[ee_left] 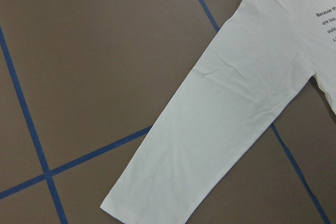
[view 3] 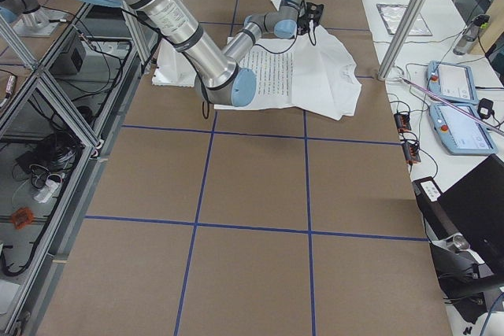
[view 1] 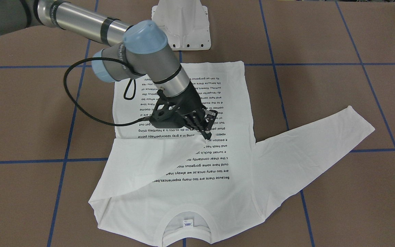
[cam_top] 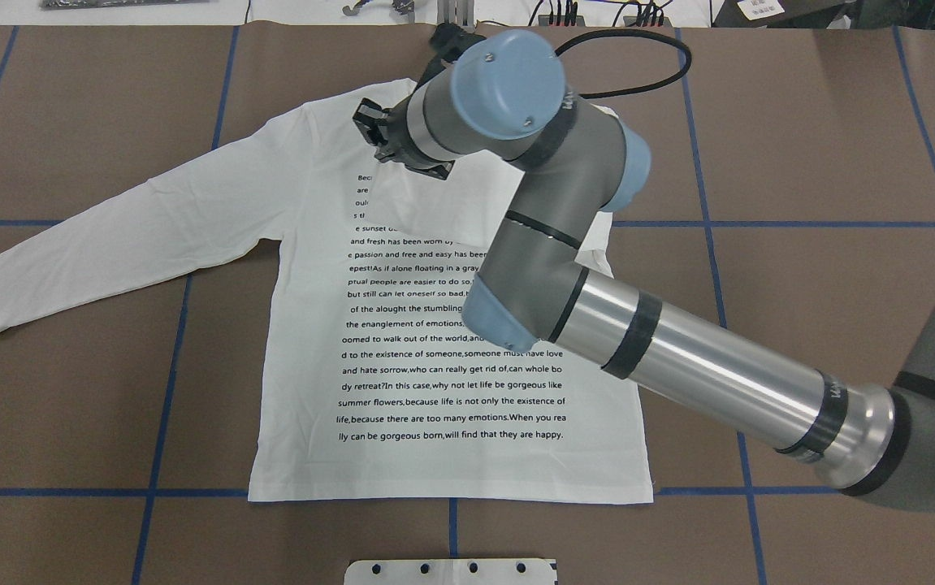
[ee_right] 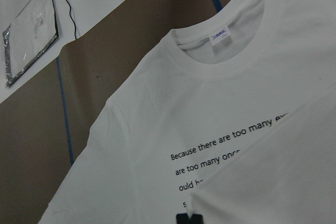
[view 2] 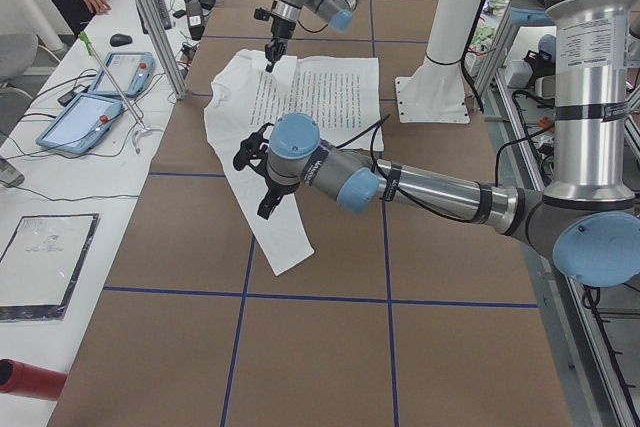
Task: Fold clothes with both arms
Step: 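Grasp the sleeve cuff nearest the right gripper and fold it across the chest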
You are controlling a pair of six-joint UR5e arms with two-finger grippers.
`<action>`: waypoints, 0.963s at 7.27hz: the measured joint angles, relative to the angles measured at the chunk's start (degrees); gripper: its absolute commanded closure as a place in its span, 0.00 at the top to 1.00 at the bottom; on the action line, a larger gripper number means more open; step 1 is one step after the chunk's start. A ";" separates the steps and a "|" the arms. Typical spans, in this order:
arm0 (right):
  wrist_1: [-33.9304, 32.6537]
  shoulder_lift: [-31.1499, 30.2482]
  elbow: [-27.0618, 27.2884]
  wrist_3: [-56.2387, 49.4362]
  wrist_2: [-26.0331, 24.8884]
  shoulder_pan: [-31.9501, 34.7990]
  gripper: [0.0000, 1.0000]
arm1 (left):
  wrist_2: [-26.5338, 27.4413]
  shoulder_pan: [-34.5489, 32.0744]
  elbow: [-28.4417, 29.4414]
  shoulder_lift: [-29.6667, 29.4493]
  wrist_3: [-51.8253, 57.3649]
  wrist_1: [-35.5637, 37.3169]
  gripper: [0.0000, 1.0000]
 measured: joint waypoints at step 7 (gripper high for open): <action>-1.37 7.26 -7.92 2.06 -9.75 -7.26 0.86 | 0.06 0.06 0.15 0.13 0.02 0.00 1.00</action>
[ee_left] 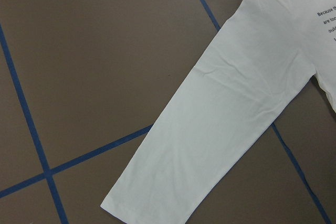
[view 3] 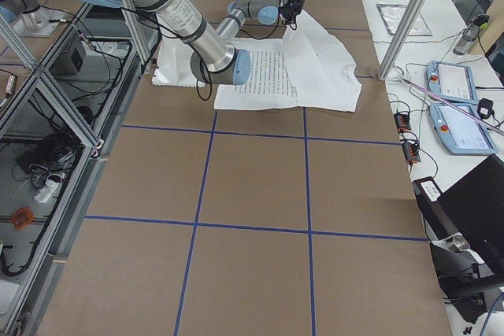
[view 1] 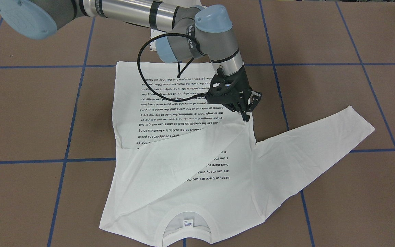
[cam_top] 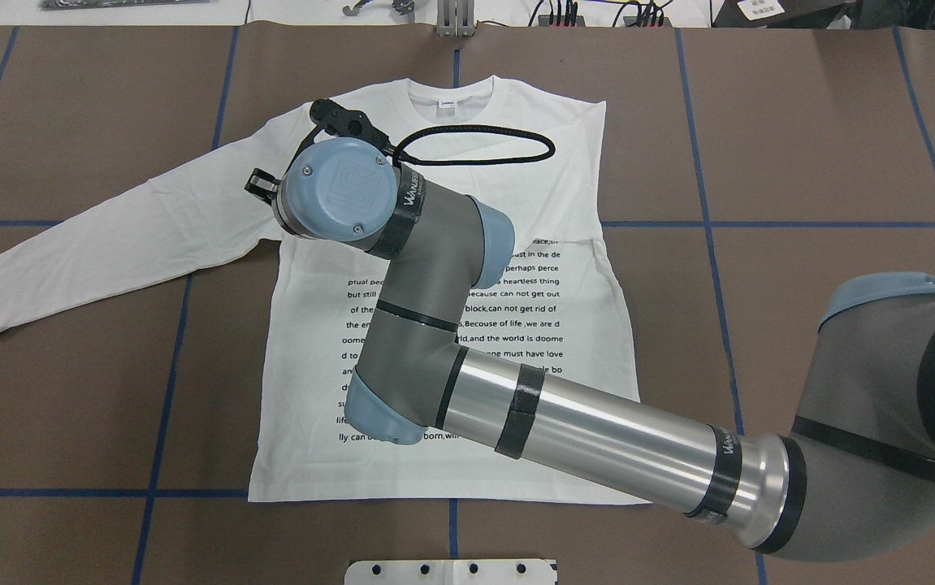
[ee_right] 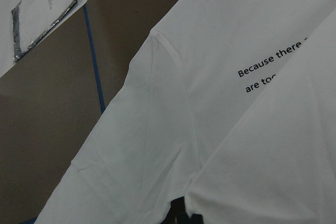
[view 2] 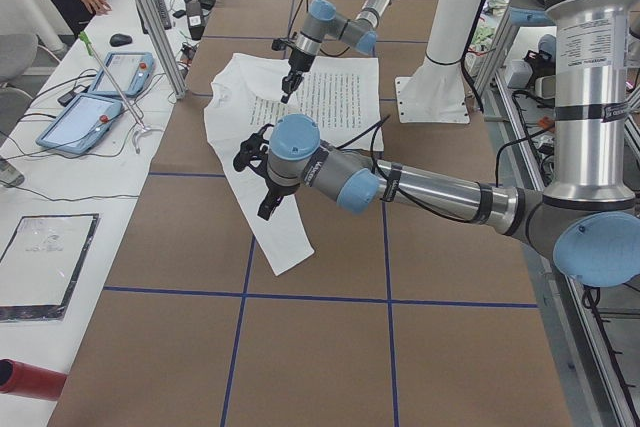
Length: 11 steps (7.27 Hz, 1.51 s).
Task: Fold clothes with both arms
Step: 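Grasp the sleeve cuff nearest the right gripper and fold it across the chest, then release the sleeve and withdraw the right gripper away from the shirt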
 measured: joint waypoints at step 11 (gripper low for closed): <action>0.13 -39.33 37.53 -2.63 21.01 15.95 0.99 | 2.03 10.02 16.84 -1.99 -12.67 -23.52 0.99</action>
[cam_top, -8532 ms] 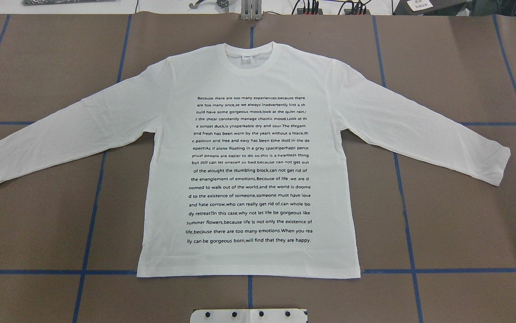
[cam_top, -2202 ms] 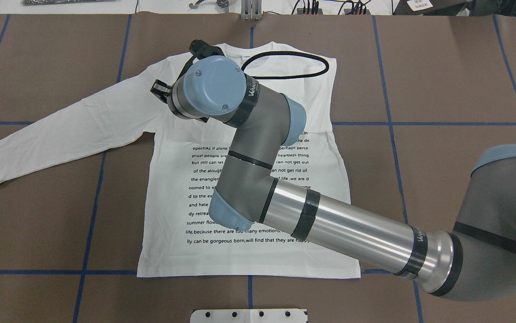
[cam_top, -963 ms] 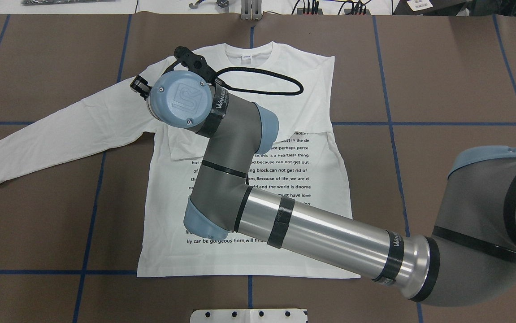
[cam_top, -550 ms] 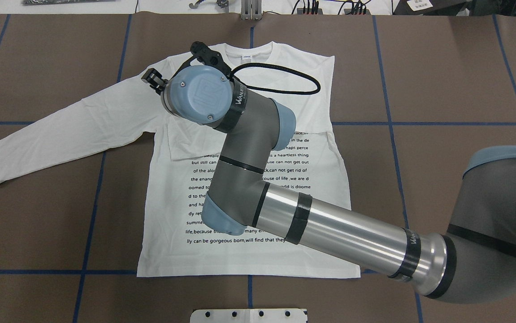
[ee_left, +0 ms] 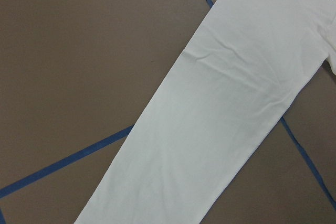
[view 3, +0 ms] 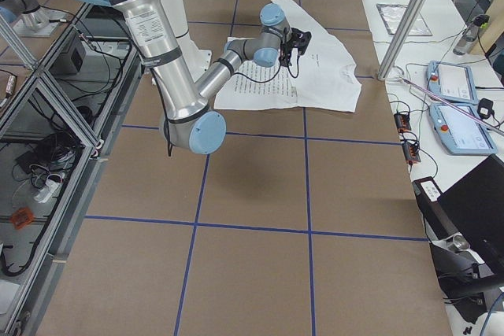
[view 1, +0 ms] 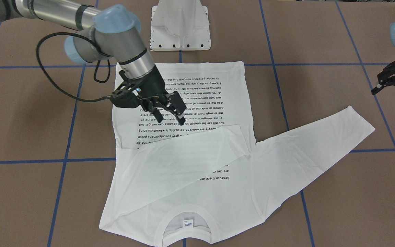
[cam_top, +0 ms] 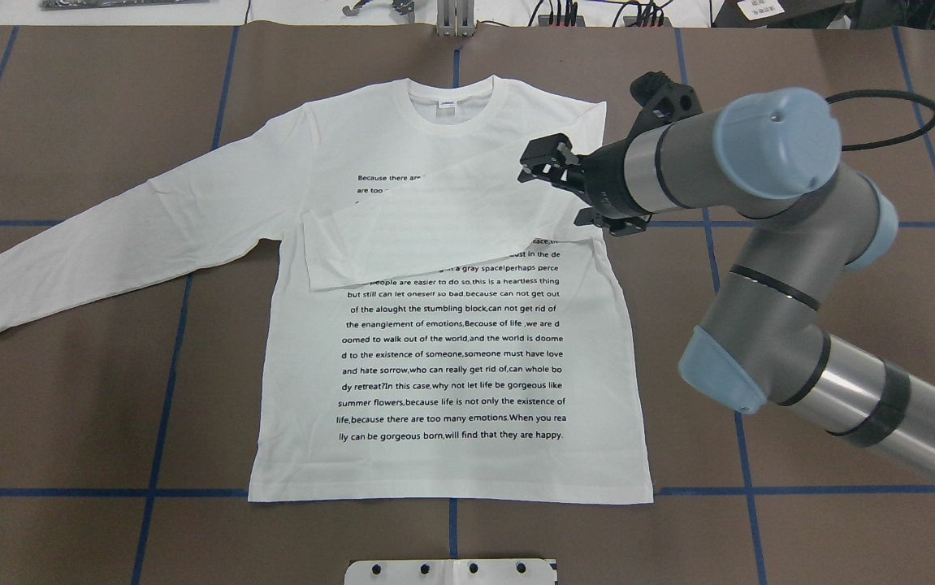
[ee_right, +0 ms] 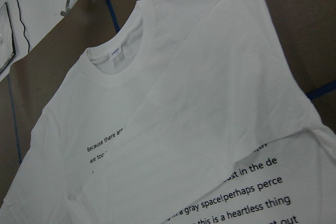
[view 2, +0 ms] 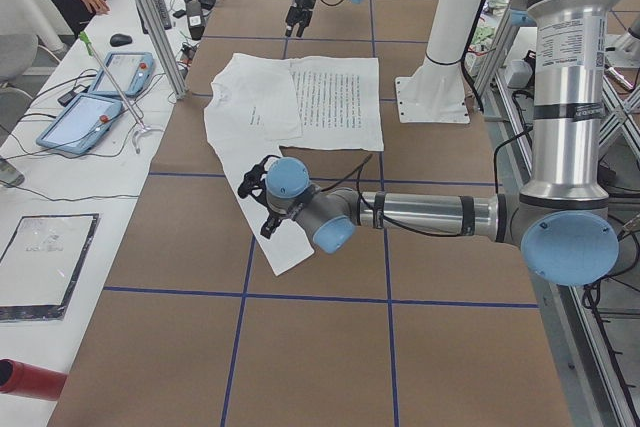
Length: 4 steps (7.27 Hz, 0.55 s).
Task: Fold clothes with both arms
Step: 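Release the sleeve and withdraw the right gripper away from the shirt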
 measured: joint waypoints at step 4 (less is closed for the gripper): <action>0.31 -14.08 7.04 -11.92 9.59 8.81 0.99 | 1.90 1.19 5.79 -0.65 -6.58 -1.02 0.98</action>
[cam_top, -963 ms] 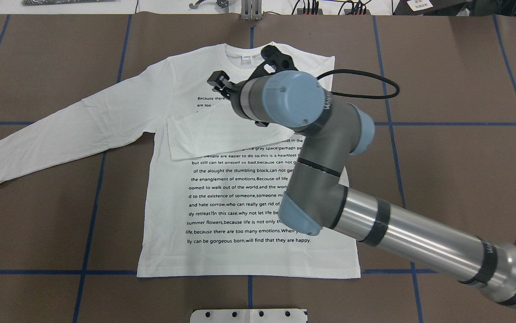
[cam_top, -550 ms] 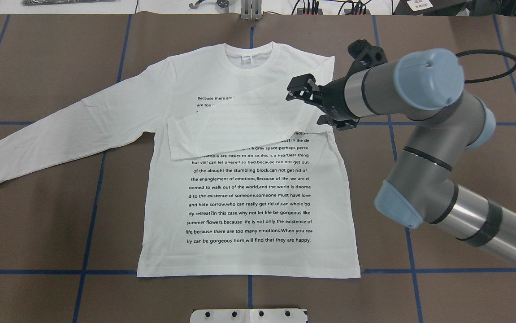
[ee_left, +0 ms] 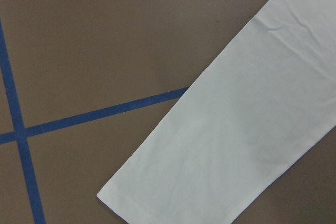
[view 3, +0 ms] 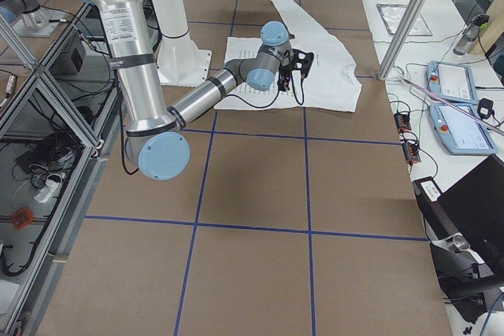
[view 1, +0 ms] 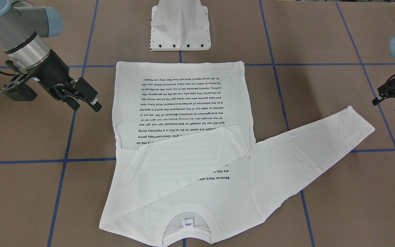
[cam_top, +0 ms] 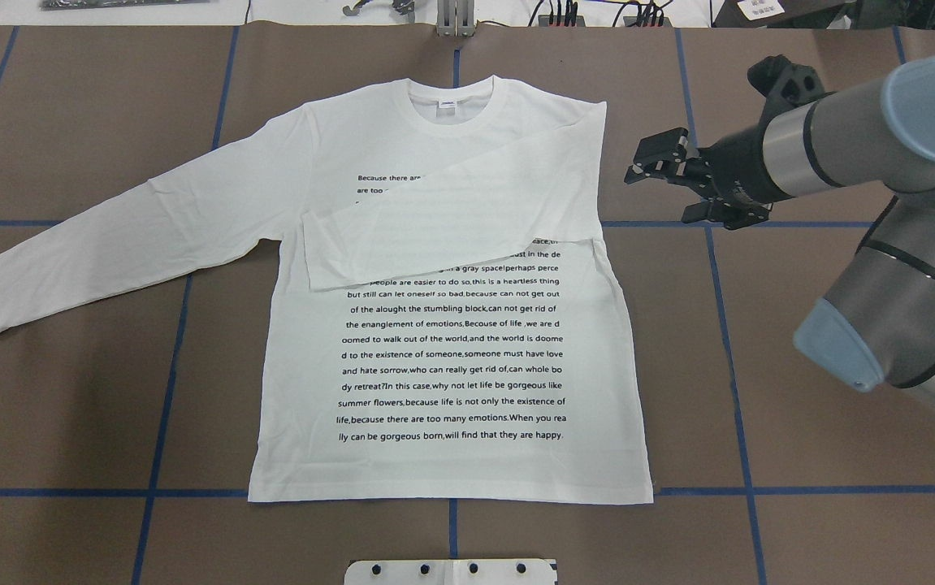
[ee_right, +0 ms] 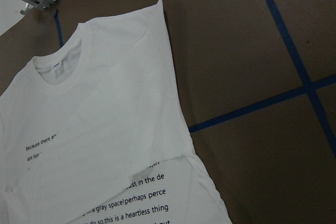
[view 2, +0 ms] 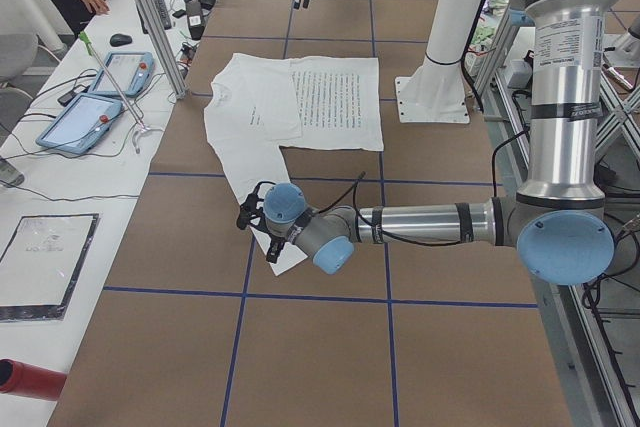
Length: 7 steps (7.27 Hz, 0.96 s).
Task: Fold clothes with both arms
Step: 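Release the sleeve and withdraw the right gripper away from the shirt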
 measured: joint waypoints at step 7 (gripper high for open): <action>0.53 -4.97 2.27 -2.87 -0.31 0.86 0.99 | 9.28 6.38 13.27 -9.17 -0.36 -0.31 0.79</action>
